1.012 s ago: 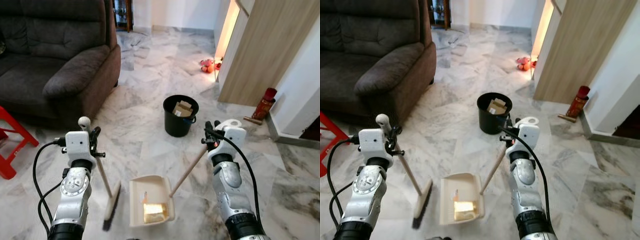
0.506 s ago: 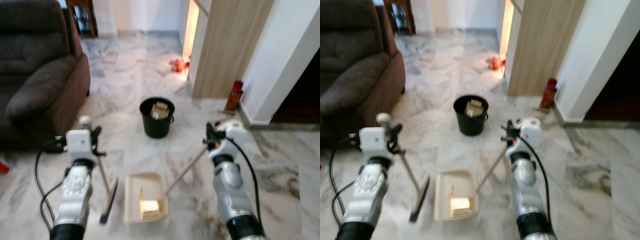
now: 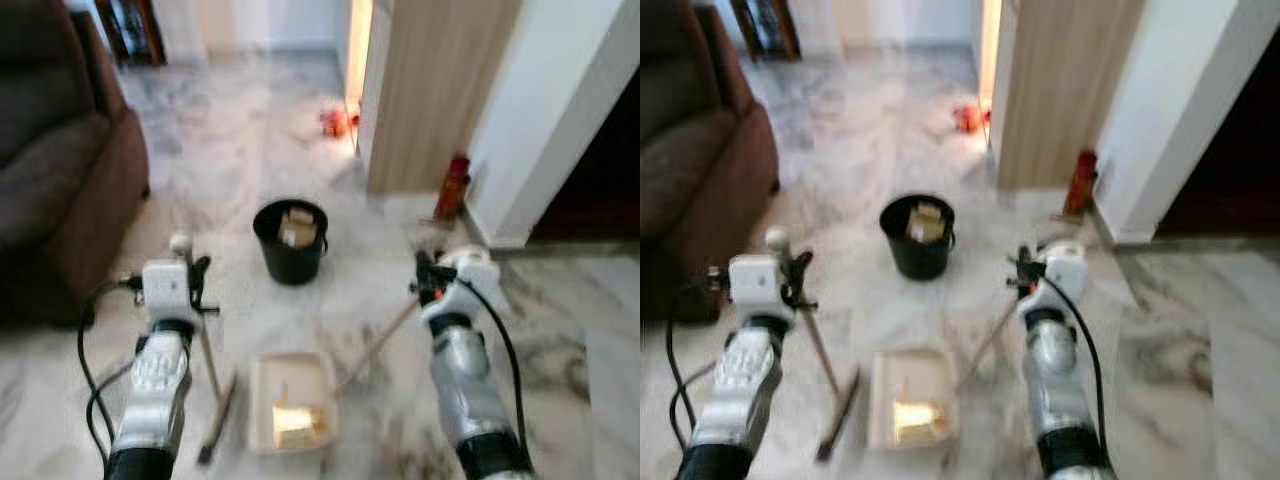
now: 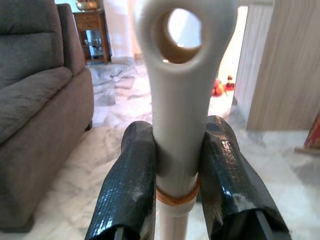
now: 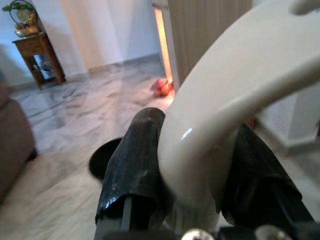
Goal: Sweep floor
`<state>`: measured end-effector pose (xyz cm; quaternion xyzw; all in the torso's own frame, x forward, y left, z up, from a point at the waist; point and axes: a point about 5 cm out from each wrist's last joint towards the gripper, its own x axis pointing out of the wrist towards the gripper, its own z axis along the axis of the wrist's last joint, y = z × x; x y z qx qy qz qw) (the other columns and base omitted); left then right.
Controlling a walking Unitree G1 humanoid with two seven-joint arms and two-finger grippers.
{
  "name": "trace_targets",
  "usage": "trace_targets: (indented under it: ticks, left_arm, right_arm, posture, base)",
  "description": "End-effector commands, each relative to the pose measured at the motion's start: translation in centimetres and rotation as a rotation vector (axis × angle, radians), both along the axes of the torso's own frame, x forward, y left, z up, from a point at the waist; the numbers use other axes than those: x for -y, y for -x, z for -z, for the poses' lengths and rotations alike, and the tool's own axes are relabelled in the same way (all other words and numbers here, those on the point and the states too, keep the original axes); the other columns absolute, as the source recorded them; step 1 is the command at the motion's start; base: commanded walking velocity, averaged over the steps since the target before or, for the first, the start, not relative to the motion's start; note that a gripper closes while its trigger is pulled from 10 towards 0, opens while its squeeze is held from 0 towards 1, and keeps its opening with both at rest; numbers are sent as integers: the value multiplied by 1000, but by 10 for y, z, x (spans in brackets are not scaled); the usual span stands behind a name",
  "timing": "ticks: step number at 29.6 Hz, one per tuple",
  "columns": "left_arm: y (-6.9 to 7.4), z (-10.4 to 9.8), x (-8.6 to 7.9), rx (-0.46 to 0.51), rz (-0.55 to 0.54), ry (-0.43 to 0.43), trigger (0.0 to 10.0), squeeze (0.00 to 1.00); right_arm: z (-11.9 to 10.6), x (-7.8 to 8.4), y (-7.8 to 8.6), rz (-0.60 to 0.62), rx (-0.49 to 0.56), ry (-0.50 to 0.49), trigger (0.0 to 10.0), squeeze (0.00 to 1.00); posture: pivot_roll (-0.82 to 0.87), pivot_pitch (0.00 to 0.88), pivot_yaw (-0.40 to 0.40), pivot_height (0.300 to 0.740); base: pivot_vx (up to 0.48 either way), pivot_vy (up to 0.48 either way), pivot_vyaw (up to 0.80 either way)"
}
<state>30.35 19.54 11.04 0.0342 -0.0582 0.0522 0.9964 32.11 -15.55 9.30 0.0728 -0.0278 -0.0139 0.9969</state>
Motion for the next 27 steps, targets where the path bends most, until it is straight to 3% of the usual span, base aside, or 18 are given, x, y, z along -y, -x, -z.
trace_targets:
  ticks: [1, 5, 11, 27]
  left_arm:
    - [-1, -10, -6, 43, -15, -11, 10000, 0]
    - [-1, -10, -6, 43, -17, -11, 10000, 0]
    - [-1, -10, -6, 43, -16, -12, 10000, 0]
    - [-1, -10, -5, 43, -18, -10, 10000, 0]
  right_arm:
    - [-13, -11, -4, -24, 59, -31, 10000, 0]
    - [-12, -13, -4, -37, 57, -16, 10000, 0]
    - [-13, -14, -4, -43, 61, -15, 10000, 0]
    - [-13, -14, -4, -43, 58, -14, 10000, 0]
  posture:
    - [42, 24, -29, 740]
    - [42, 24, -29, 740]
    - [45, 25, -29, 740]
    - [47, 31, -31, 740]
  base:
    - [360, 0, 0]
    - [362, 0, 0]
    - [360, 0, 674]
    - [360, 0, 95]
